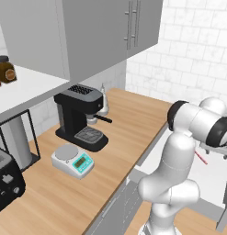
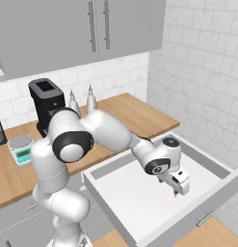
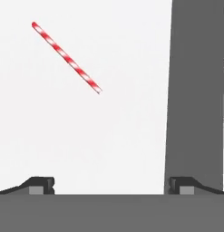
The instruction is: Take a straw from the drawer in front and place it inside the glass cup on the dining counter.
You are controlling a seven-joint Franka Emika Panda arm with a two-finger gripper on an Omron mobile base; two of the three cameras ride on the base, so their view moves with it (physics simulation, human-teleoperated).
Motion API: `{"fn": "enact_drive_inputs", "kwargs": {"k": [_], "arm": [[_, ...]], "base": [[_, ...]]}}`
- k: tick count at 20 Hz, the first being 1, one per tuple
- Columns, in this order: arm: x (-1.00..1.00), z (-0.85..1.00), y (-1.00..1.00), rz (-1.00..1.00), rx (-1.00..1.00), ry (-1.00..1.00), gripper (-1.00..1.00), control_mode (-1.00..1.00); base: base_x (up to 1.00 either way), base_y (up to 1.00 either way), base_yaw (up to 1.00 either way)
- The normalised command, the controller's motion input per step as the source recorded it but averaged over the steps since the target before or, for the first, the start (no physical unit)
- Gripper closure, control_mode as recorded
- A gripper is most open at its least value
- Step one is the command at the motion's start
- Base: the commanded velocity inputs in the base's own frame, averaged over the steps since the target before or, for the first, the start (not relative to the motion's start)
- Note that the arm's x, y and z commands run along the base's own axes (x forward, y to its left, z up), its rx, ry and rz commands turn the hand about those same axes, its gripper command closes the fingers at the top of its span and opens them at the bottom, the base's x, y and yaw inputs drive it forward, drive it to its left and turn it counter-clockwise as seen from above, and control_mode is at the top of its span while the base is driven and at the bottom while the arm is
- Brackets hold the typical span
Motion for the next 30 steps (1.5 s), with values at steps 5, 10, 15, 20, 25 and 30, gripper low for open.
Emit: {"fn": "enact_drive_inputs", "kwargs": {"k": [5, 10, 15, 20, 25, 30], "arm": [[0.21, 0.0, -0.09, 0.23, 0.0, 0.03, -1.0, -1.0], [0.23, -0.06, -0.02, 0.14, 0.0, 0.0, -1.0, -1.0], [0.2, -0.04, 0.0, 0.17, 0.0, -0.01, -1.0, -1.0], [0.23, -0.08, 0.0, 0.18, 0.0, 0.0, -1.0, -1.0], [0.24, -0.17, 0.0, 0.12, 0.0, 0.0, -1.0, -1.0], [0.35, -0.19, 0.0, 0.06, 0.0, 0.0, -1.0, -1.0]], "base": [[0.0, 0.0, 0.0], [0.0, 0.0, 0.0], [0.0, 0.0, 0.0], [0.0, 0.0, 0.0], [0.0, 0.0, 0.0], [0.0, 0.0, 0.0]]}}
